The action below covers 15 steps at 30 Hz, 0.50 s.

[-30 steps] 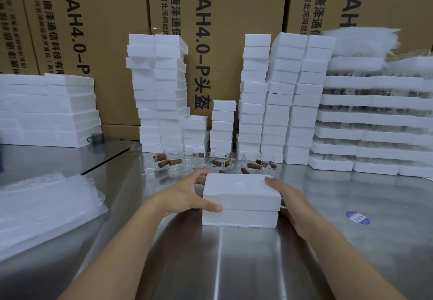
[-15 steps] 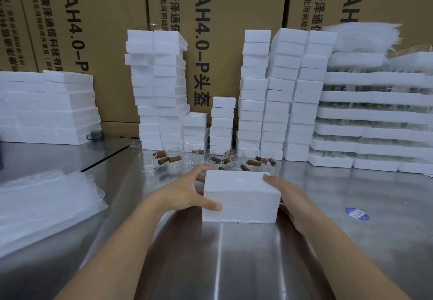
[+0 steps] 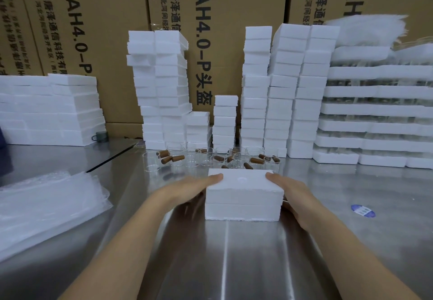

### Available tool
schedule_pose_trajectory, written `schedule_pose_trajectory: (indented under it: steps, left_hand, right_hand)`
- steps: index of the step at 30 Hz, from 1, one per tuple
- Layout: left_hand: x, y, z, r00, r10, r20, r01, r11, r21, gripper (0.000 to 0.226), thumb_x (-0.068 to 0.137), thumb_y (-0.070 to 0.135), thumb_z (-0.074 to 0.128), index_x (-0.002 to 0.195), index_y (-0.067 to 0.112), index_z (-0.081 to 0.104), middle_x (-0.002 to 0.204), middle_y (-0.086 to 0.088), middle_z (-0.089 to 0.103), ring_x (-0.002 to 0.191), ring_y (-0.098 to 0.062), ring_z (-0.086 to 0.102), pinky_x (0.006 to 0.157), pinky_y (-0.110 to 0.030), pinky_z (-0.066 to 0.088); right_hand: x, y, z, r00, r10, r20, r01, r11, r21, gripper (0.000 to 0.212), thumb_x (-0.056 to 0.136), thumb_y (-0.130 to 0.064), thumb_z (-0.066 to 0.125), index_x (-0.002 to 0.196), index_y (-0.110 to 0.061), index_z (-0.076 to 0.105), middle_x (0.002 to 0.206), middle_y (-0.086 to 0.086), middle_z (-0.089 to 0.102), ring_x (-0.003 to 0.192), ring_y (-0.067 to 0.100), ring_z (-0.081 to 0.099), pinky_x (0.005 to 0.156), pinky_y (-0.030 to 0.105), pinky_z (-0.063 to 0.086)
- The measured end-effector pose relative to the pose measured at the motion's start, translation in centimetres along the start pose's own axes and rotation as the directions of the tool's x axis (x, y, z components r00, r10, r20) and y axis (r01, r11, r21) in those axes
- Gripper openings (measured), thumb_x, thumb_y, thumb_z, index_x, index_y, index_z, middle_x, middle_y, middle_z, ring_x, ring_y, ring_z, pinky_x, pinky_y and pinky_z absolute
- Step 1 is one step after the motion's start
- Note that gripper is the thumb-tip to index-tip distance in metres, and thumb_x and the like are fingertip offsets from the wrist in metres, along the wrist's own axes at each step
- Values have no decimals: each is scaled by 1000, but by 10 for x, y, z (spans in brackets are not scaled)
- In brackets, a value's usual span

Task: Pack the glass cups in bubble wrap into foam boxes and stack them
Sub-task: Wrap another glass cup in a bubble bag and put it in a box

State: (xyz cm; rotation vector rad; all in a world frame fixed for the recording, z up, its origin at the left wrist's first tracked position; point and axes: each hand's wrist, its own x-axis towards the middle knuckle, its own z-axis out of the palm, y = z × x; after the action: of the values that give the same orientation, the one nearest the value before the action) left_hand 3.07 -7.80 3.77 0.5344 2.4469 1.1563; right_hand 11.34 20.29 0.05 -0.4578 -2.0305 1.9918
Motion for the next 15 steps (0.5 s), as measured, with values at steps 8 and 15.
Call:
schedule_pose_trajectory:
  steps: [8,15]
  left_hand:
    - [5,14,21,990,-50,-130,-13,897,-442,38,84,64,79,106,32,78,82,17,81,91,-12,75,74,-27,58]
    - [1,23,15,966,-38,-256,-135,771,-622,33,81,44,85,107,26,75,100,-2,79,90,-22,73,76,-38,63]
  right_hand:
    - [-4,1,-6,999,-42,5,42,996,79,35,90,-43,76,113,-16,76,104,2,81,100,23,76,92,40,58]
    - [-16,-13,-3,993,-101,58,99,995,31,52,72,-48,79,116,-20,75,110,-3,80,108,20,72,104,42,53]
